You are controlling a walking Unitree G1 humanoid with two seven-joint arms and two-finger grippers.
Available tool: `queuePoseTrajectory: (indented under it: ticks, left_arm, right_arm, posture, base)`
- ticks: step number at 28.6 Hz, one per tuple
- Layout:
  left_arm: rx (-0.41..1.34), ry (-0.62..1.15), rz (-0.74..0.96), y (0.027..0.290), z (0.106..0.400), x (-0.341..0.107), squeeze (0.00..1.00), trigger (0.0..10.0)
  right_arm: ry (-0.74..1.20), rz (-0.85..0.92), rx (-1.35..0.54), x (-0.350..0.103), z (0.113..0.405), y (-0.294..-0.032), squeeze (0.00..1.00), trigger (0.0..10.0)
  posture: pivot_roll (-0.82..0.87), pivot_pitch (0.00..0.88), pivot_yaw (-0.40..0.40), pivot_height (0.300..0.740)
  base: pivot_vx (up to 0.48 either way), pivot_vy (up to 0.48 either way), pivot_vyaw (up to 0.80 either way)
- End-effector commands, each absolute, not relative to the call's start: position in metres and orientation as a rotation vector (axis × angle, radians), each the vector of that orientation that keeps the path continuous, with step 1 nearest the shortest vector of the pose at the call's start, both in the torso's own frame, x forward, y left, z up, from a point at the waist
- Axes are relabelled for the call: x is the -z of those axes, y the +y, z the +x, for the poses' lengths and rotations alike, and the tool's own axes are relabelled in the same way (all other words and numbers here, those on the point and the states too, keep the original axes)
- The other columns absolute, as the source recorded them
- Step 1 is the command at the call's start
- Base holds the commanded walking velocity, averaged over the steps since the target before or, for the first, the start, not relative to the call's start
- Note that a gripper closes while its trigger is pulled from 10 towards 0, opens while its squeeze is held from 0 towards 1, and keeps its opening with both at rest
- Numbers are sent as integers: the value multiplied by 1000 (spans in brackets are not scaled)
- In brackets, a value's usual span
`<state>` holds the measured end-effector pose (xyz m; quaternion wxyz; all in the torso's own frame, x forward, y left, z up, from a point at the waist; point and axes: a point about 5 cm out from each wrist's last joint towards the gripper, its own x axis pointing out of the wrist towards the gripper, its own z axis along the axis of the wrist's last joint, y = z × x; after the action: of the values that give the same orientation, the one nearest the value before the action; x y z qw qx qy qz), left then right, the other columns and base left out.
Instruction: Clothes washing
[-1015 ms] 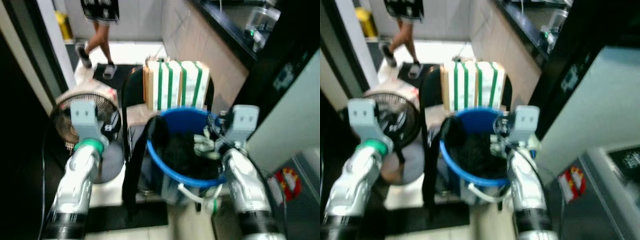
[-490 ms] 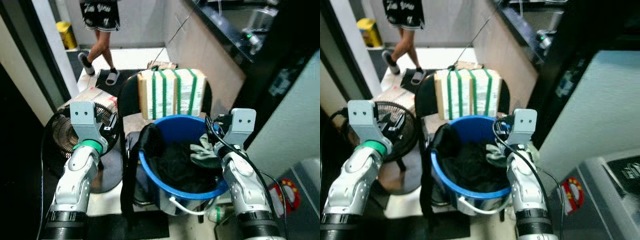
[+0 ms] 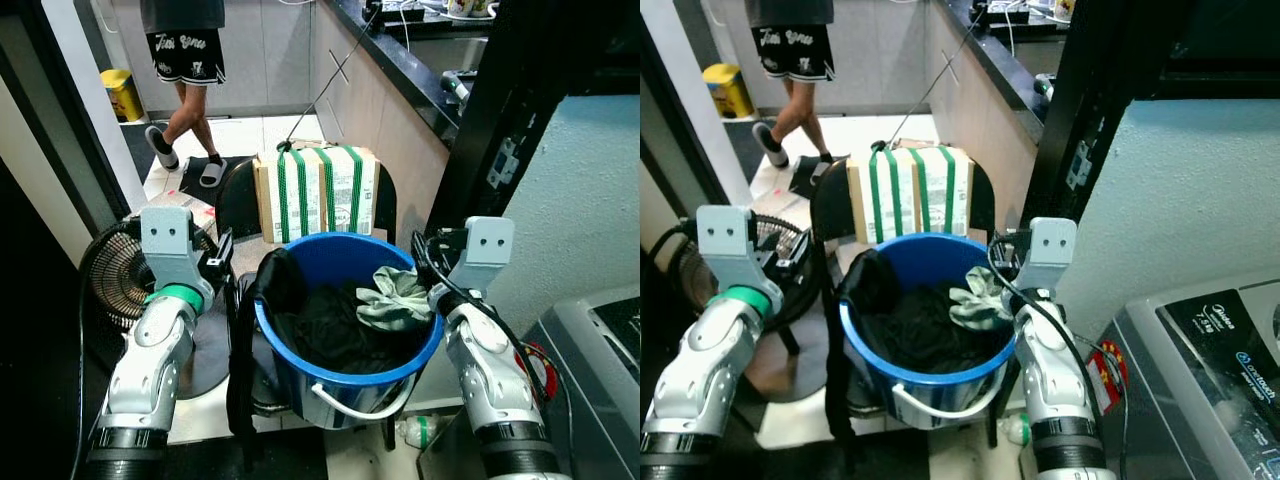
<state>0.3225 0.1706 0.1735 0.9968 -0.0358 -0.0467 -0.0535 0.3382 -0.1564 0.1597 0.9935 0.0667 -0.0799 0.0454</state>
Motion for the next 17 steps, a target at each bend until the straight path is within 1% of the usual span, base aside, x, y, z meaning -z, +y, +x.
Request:
queuePoseTrajectory:
  ticks: [1, 3, 14, 15, 16, 17]
  left_arm:
    - [99, -82, -51, 172, 320, -171, 0, 10000]
    - [106, -81, -44, 171, 320, -171, 0, 10000]
    - [119, -71, -30, 170, 317, -168, 0, 10000]
    - [118, -71, -36, 171, 317, -168, 0, 10000]
    - [118, -71, -36, 171, 317, -168, 0, 10000]
    - [118, -70, -36, 171, 317, -168, 0, 10000]
  right_arm:
    - [-177, 151, -128, -164, 341, -154, 1000, 10000]
    - [-169, 139, -159, -164, 343, -151, 1000, 10000]
    - [-154, 126, -205, -163, 348, -150, 1000, 10000]
    - [-135, 120, -244, -162, 348, -146, 1000, 10000]
    - [-135, 120, -244, -162, 348, -146, 1000, 10000]
    - [-101, 88, -329, -158, 347, -137, 1000, 10000]
  posture:
    - [115, 35, 35, 740]
    - [116, 35, 33, 740]
    - [117, 39, 31, 740]
    - [113, 42, 33, 740]
    - [113, 42, 33, 740]
    - [108, 45, 37, 740]
  base:
    - [0, 0, 0]
    - [0, 0, 0]
    - [0, 0, 0]
    - [0, 0, 0]
    - [0, 0, 0]
    - [0, 0, 0]
